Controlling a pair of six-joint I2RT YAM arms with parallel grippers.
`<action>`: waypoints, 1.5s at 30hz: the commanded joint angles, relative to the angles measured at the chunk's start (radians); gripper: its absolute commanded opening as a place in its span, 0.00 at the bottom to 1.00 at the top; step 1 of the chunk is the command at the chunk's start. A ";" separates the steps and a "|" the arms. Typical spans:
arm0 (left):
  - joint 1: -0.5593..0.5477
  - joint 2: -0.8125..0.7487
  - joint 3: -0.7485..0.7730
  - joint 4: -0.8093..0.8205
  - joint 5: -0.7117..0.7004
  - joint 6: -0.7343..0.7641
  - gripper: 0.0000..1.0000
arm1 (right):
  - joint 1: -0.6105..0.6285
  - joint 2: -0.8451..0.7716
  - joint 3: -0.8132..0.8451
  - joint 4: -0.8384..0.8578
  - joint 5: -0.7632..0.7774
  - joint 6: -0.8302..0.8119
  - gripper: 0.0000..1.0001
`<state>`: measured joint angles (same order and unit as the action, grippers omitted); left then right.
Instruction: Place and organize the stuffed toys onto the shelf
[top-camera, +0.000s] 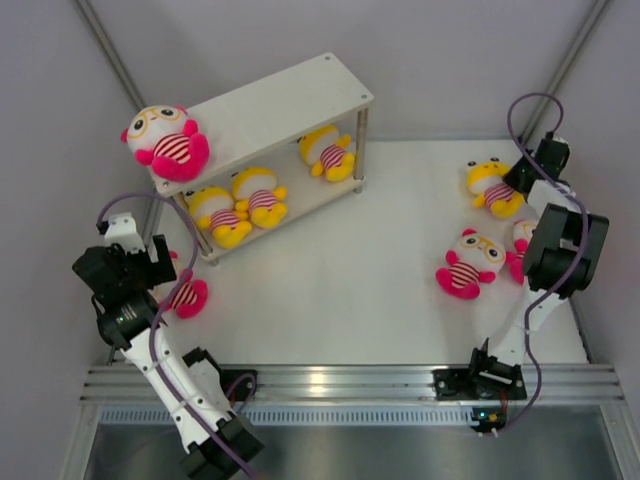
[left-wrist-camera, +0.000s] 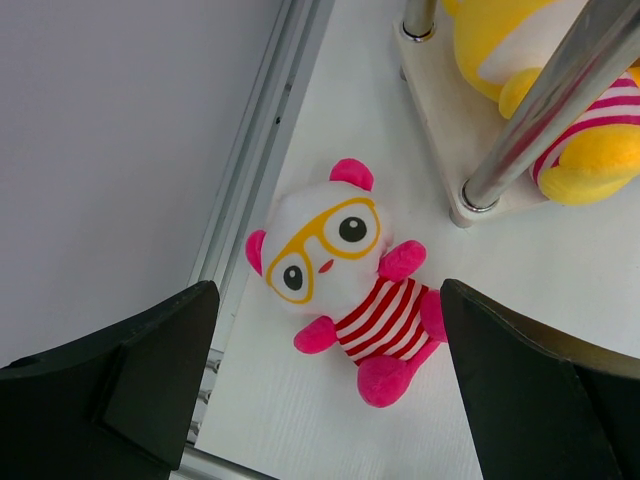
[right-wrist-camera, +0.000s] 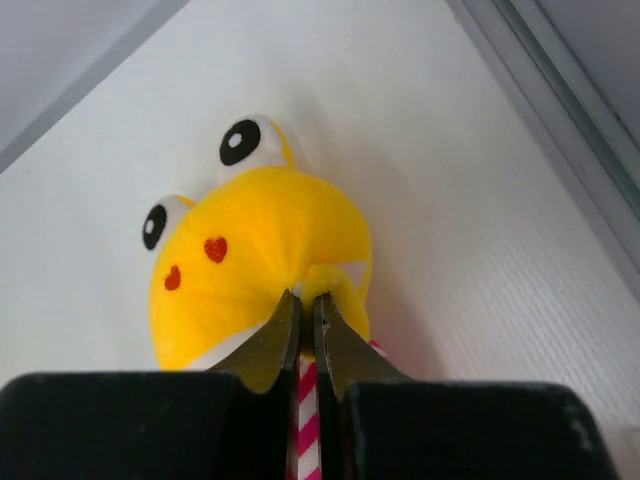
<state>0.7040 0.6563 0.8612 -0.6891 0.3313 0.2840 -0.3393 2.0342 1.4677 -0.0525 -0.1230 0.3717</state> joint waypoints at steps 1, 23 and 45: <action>-0.005 -0.012 -0.001 0.000 0.000 0.021 0.99 | 0.058 -0.185 -0.065 0.100 0.002 0.016 0.00; -0.055 -0.012 -0.002 -0.012 -0.014 0.078 0.99 | 0.448 -0.709 -0.601 0.310 0.095 0.142 0.00; -0.061 -0.046 -0.091 -0.012 -0.069 0.121 0.99 | 1.079 -0.570 -0.382 0.441 0.338 0.165 0.00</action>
<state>0.6498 0.5915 0.7624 -0.7197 0.2440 0.4026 0.7013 1.4212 1.0157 0.3046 0.1734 0.5095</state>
